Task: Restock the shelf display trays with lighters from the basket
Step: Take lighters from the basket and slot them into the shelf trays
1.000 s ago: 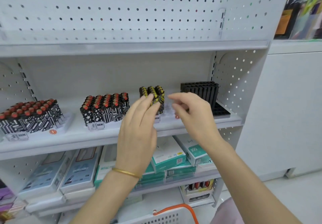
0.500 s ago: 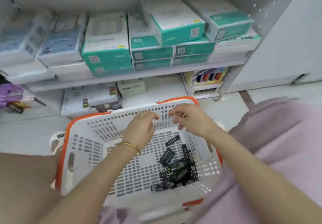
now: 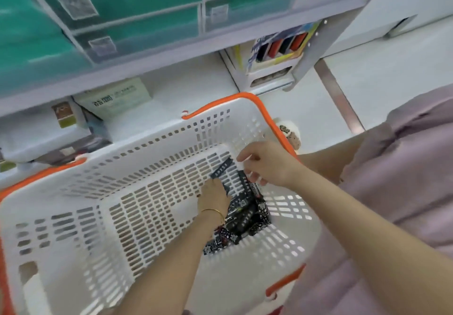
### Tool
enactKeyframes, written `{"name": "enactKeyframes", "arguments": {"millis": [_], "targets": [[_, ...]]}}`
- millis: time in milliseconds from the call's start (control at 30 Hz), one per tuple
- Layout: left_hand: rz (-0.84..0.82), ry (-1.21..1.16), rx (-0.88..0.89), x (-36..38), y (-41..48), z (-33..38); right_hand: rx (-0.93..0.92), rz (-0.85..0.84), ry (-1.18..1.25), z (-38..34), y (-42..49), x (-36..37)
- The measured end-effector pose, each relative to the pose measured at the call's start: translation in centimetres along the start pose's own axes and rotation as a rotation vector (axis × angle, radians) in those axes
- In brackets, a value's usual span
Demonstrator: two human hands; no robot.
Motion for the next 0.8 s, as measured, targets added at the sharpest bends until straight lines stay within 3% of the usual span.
{"name": "enactKeyframes", "arguments": {"millis": [167, 433, 533, 633, 800], "targets": [[0.120, 0.198, 0.107, 1.5, 1.7, 0.8, 0.002, 0.034, -0.030, -0.1, 0.5, -0.2], [0.104, -0.151, 0.298, 2.0, 1.9, 1.6, 0.001, 0.038, -0.012, -0.6, 0.7, 0.4], [0.042, 0.037, 0.286, 3.6, 0.4, 3.4, 0.000, 0.035, -0.005, -0.4, 0.6, 0.6], [0.115, 0.217, 0.318, 3.9, -1.2, 4.5, 0.002, 0.032, -0.005, -0.4, 0.5, 0.6], [0.012, 0.237, 0.314, 4.8, -2.2, 4.3, 0.027, 0.022, 0.001, -0.1, 0.4, 0.6]]}}
Point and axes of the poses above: each hand's wrist, its own y-axis towards the middle knuckle, its own x-axis out of the palm, z = x × y, the point moved 6 cm from there along y, towards the middle knuckle, and after that the axes turned 10 degrees about y, right-handed, at the moved point
